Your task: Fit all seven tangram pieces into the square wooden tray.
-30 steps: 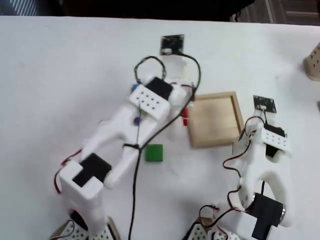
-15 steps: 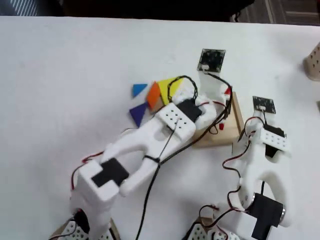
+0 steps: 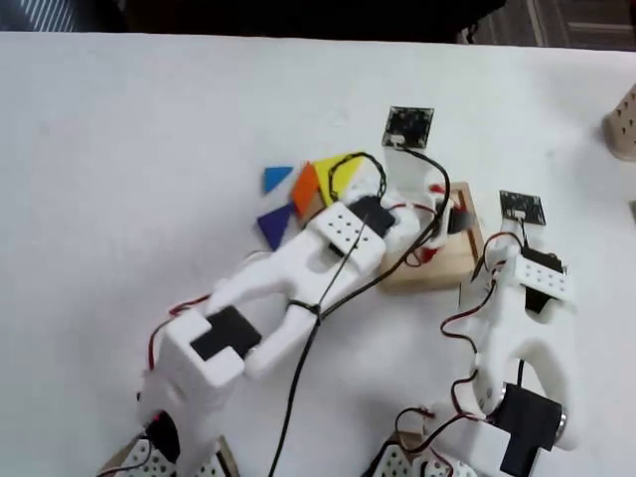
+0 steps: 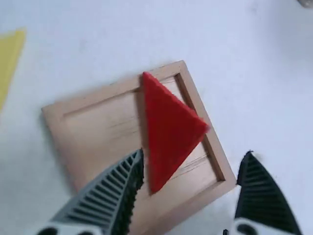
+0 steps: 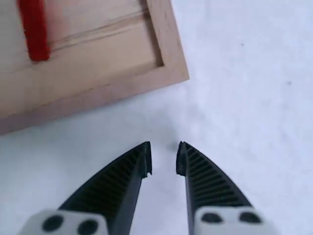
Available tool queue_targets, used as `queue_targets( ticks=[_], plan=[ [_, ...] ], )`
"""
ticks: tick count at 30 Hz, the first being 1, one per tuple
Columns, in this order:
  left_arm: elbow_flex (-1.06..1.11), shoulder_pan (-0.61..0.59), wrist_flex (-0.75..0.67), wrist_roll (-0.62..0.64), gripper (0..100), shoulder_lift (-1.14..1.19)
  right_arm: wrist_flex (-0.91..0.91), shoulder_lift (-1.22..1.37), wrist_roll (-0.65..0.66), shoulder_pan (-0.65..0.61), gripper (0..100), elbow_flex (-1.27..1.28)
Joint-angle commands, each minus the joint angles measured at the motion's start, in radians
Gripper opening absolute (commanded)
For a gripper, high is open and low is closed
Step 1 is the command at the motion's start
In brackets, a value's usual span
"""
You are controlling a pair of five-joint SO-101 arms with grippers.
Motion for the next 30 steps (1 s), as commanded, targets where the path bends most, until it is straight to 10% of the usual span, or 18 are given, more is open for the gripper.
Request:
queue_targets(
  ticks=[1,16,21,30],
  plan=[
    [-0.015,-0.039,0.101,0.0,32,-0.134,-0.012,-0.004,0.005,-0.012,8.8,-0.005],
    [-0.012,-0.328,0.439,-0.002,25,-0.262,-0.012,-0.004,0.006,-0.012,8.8,-0.005],
    [0.083,-0.318,0.42,-0.009,1,-0.24,-0.013,-0.004,0.005,-0.012,8.8,-0.005],
    [0.221,-0.374,0.374,-0.046,2,-0.259,-0.03,-0.01,0.003,-0.047,4.9,-0.005]
  ],
)
